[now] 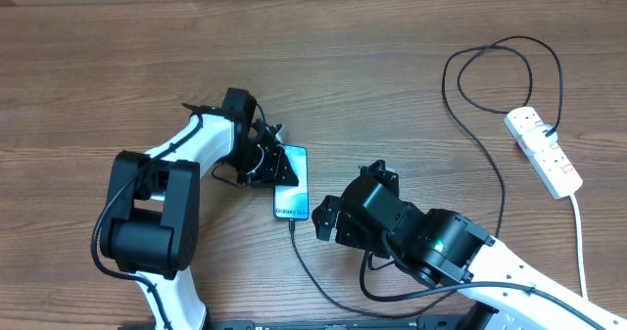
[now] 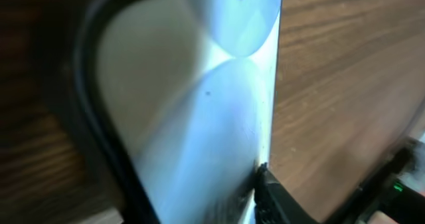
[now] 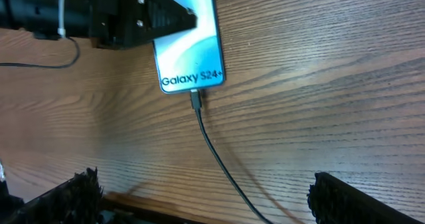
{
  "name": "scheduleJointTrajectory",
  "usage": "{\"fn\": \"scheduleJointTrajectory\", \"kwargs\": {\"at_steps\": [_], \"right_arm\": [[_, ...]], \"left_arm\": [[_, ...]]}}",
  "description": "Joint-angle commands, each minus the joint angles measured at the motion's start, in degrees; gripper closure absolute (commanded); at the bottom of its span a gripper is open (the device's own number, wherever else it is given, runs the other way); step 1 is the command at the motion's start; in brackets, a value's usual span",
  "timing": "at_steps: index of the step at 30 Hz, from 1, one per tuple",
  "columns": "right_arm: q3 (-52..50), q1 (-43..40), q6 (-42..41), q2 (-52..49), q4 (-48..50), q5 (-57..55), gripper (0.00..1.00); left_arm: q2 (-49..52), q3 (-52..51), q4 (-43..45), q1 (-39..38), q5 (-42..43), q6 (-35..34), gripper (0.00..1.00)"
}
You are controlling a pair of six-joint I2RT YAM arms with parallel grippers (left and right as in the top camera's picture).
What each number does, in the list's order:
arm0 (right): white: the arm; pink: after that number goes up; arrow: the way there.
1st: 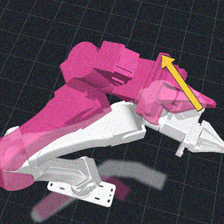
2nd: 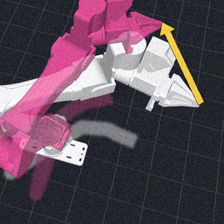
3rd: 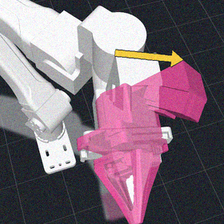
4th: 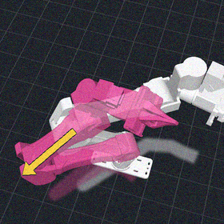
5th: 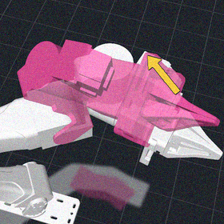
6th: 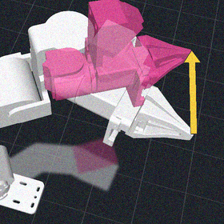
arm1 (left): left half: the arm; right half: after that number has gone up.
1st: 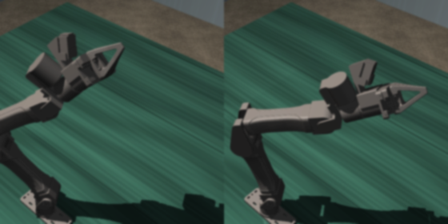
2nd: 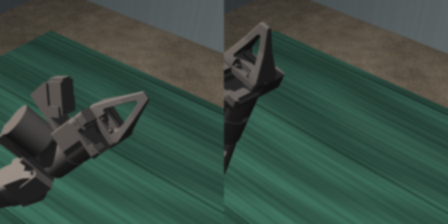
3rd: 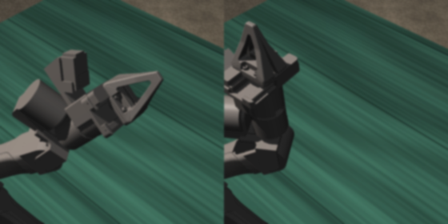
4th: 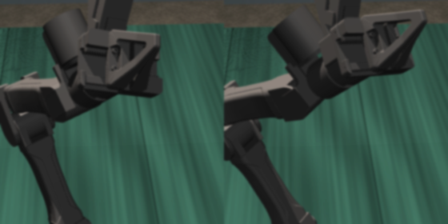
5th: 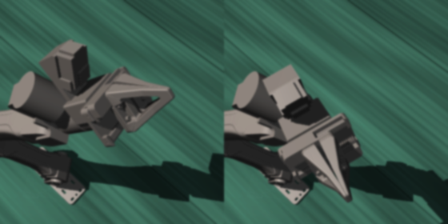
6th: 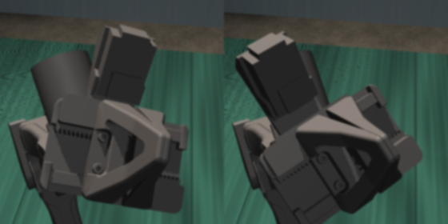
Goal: Plug charger to phone and switch on socket
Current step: 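Lower the phone flat onto the table with the left gripper, then open the left gripper and retract it to the left rest position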
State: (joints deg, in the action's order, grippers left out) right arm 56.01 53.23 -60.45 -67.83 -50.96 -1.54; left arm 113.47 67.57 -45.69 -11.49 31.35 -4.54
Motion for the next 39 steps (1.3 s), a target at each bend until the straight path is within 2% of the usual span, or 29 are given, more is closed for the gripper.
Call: {"fn": "scheduleJointTrajectory", "kwargs": {"at_steps": [1,4,9,14,17,20,21,23,24,25,34,39], "right_arm": [[0.2,-0.3,-0.9,-0.1,0.3,-0.9,0.0],[0.2,-0.3,-0.9,-0.1,0.2,-0.9,0.0],[0.2,-0.3,-0.9,-0.1,0.2,-0.9,0.0],[0.2,-0.3,-0.9,-0.1,0.1,-0.9,0.0],[0.2,-0.3,-0.9,-0.1,0.4,-0.9,0.0],[0.2,-0.3,-0.8,-0.1,0.8,-1.0,0.0],[0.2,-0.3,-0.8,-0.1,0.8,-1.6,0.0],[0.2,-0.3,-0.8,-0.2,0.7,-3.7,0.0],[0.2,-0.3,-0.8,-0.2,0.7,-4.9,0.0],[0.2,-0.3,-0.8,-0.2,0.7,-6.1,0.0],[0.2,-0.3,-0.8,-0.2,-0.9,-10.5,0.0],[0.2,-0.3,-0.8,0.0,-4.3,-15.5,0.0]], "left_arm": [[2.2,-0.9,0.4,0.5,-16.8,-2.0,0.65],[2.2,-0.9,0.4,0.6,-16.9,-2.2,0.62],[2.2,-0.9,0.3,0.6,-17.0,-2.3,0.5],[2.2,0.8,-1.7,0.6,-17.0,-2.1,0.48],[2.2,5.0,-6.1,0.6,-19.1,-1.9,0.48],[1.2,11.5,-13.3,0.6,-25.2,-1.9,0.45],[0.6,13.8,-15.9,0.6,-26.9,-1.9,0.41],[-1.9,18.5,-20.9,0.6,-28.5,-1.9,0.22],[-3.5,20.2,-22.3,0.5,-28.6,-1.9,0.07],[-5.9,21.7,-23.4,0.5,-28.6,-2.1,0.0],[-37.0,22.9,-24.2,-2.2,-29.1,-8.4,0.0],[-53.2,21.5,-27.3,-7.2,-36.5,-10.8,0.0]]}}
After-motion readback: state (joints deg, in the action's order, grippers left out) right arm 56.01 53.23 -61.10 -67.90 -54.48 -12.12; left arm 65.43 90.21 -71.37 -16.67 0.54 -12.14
